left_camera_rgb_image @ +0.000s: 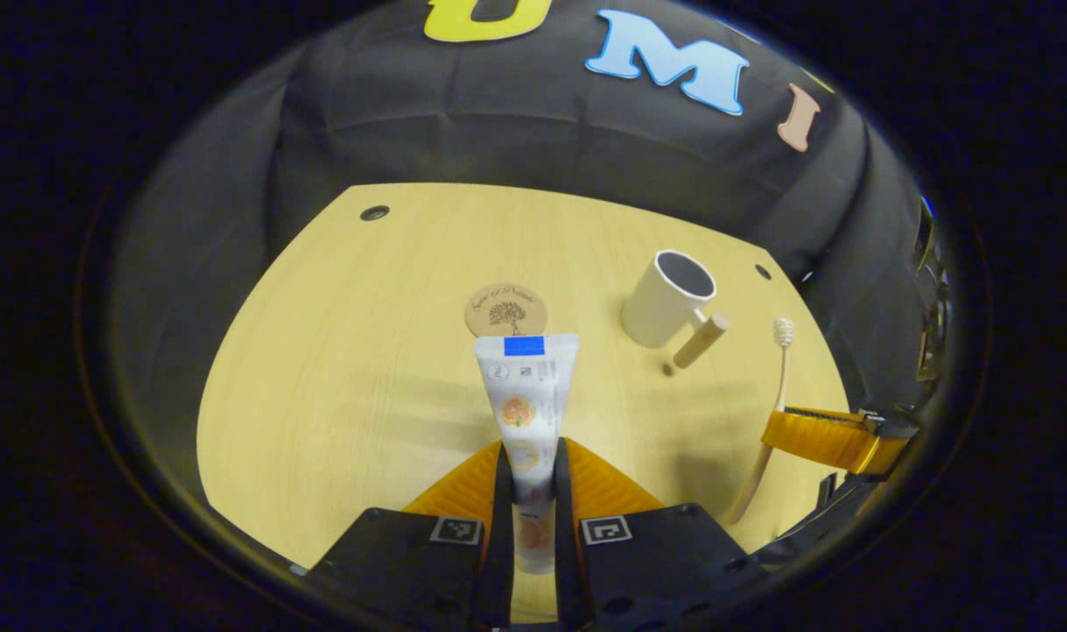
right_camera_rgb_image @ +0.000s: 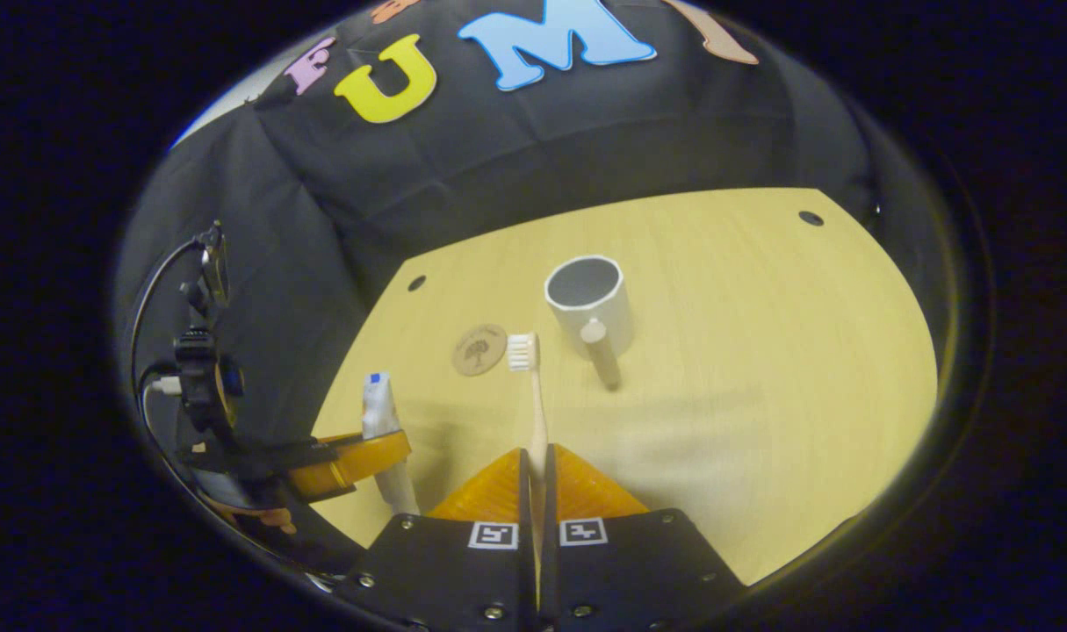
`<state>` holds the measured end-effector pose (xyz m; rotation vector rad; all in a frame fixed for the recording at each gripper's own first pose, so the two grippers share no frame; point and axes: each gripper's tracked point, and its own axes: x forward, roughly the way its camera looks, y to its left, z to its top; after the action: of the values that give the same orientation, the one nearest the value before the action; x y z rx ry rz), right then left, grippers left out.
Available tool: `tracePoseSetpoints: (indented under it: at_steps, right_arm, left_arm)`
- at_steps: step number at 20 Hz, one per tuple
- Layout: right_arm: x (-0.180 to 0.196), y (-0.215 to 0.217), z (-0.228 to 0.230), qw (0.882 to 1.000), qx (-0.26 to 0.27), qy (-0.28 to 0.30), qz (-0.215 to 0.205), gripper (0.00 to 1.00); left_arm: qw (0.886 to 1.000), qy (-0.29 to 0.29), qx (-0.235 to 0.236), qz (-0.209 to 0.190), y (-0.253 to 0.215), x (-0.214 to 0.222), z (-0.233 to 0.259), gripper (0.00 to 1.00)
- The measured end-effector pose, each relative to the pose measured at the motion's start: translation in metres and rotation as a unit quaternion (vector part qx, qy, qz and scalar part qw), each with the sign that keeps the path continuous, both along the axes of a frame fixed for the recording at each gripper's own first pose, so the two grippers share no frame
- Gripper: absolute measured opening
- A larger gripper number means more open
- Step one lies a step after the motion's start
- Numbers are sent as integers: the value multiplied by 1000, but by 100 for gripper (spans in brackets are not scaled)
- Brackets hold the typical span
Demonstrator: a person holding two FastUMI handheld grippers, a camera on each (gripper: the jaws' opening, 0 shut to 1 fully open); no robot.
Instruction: Put the toothbrush and toothpaste on the desktop into the cup, then pick up the cup and place it on the coaster on the desktop.
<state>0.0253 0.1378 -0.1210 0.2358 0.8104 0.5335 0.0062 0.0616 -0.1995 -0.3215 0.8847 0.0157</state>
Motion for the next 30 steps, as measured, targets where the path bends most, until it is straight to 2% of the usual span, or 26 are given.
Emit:
tracePoseSetpoints:
  at_steps: [5,10,11,16,17,19,25,26,27,29,30]
  right_arm:
    - [33,6,37,996,32,-80,12,3]
    - [73,11,59,988,57,-141,14,3]
    - [83,12,63,987,60,-151,13,2]
    - [127,16,76,978,75,-195,1,3]
    - [137,17,81,976,82,-202,-5,0]
    - [157,20,84,971,87,-221,-16,3]
    - [198,24,71,961,45,-273,-23,3]
    - [201,28,64,961,39,-275,-17,2]
    - [203,32,57,962,33,-271,-11,3]
    - [206,35,39,966,13,-257,-5,3]
    - [207,34,31,968,2,-250,-2,3]
  left_arm:
    - [998,-62,-21,25,-9,25,31,27]
    - [992,-116,-19,52,-3,47,61,25]
    - [991,-122,-18,57,-2,50,65,29]
    - [987,-139,-18,79,2,55,73,27]
    - [987,-139,-18,84,3,54,73,27]
    - [986,-136,-17,93,6,54,73,27]
    - [984,-135,-15,118,10,46,73,26]
    - [983,-136,-15,121,11,46,74,25]
    - [982,-138,-17,124,12,47,74,29]
    - [982,-138,-15,127,13,45,72,24]
    - [982,-137,-16,127,11,46,72,27]
